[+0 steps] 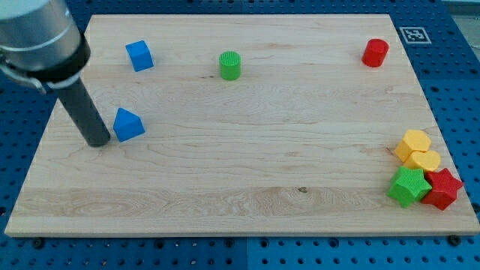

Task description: Move the blue triangle towards the bottom right of the board

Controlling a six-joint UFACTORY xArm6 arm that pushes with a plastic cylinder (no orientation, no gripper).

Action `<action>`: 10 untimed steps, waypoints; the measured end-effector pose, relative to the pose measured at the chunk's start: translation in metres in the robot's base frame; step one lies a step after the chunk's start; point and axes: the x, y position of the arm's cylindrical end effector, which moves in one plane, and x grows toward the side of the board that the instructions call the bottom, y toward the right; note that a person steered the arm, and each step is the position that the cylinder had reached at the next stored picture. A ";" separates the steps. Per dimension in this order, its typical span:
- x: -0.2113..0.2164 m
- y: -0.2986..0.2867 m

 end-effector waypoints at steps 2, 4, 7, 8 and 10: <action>-0.007 0.086; 0.004 0.064; 0.047 0.275; 0.047 0.221; 0.005 0.187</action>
